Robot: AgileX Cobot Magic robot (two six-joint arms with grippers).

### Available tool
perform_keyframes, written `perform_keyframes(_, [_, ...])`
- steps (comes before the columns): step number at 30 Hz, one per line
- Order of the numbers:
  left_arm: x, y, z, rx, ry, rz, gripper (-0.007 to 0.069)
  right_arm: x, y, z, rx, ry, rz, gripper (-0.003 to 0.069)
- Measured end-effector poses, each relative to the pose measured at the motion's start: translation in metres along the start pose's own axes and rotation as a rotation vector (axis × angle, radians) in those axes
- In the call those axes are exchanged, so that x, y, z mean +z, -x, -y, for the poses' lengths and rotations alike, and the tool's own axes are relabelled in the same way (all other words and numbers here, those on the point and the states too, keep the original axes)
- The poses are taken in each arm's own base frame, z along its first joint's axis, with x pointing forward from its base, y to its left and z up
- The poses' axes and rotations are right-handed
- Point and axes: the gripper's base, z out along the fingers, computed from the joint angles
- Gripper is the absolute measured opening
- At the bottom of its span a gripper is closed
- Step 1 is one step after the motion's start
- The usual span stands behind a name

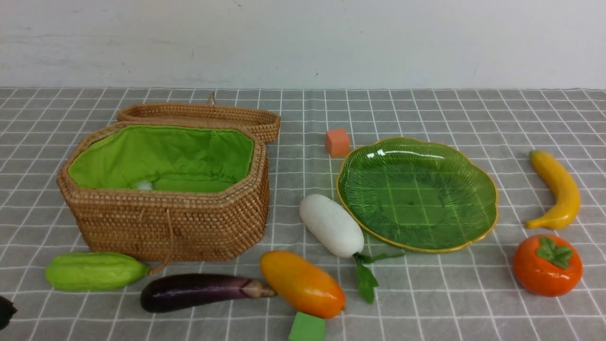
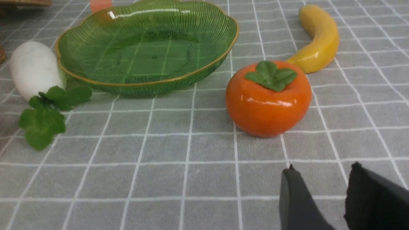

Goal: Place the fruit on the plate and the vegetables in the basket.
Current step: Take a chayote with your left arm and place it on the basket on the left.

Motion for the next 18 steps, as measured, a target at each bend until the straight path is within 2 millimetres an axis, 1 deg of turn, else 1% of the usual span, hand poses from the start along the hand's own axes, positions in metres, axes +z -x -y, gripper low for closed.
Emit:
perform_keyframes(1, [0.001, -0.001, -0.001, 0.012, 0.007, -0.014, 0.0021, 0.000, 0.000, 0.000, 0.022, 0.005, 0.004, 0.0242])
perform_keyframes(2, [0.000, 0.008, 0.014, 0.102, 0.009, -0.070, -0.0013, 0.000, 0.003, -0.002, 0.147, 0.024, 0.028, 0.0242])
perform_keyframes(5, [0.008, 0.017, 0.035, 0.276, 0.056, -0.288, -0.0013, -0.001, 0.012, -0.005, 0.465, 0.083, 0.121, 0.0242])
perform_keyframes(6, [0.009, 0.017, 0.035, 0.285, 0.059, -0.304, -0.0013, -0.001, 0.013, -0.005, 0.487, 0.086, 0.127, 0.0241])
perform_keyframes(7, [0.015, 0.019, 0.040, 0.348, 0.082, -0.415, -0.0013, -0.002, 0.017, -0.005, 0.572, 0.103, 0.168, 0.0237])
perform_keyframes(9, [0.029, 0.019, 0.043, 0.414, 0.122, -0.585, -0.0013, -0.003, 0.020, -0.006, 0.662, 0.126, 0.172, 0.0212])
perform_keyframes(12, [0.043, 0.020, 0.043, 0.437, 0.159, -0.691, -0.0013, -0.008, 0.028, -0.013, 0.664, 0.170, 0.095, 0.0167])
perform_keyframes(15, [0.069, 0.023, 0.040, 0.461, 0.236, -0.843, -0.0013, -0.027, 0.065, -0.030, 0.442, 0.273, -0.100, 0.0063])
perform_keyframes(16, [0.077, 0.023, 0.038, 0.465, 0.260, -0.883, -0.0013, -0.031, 0.076, -0.035, 0.354, 0.305, -0.143, 0.0044])
perform_keyframes(18, [0.094, 0.026, 0.035, 0.456, 0.313, -0.938, -0.0013, -0.041, 0.107, -0.044, 0.172, 0.373, -0.247, 0.0006])
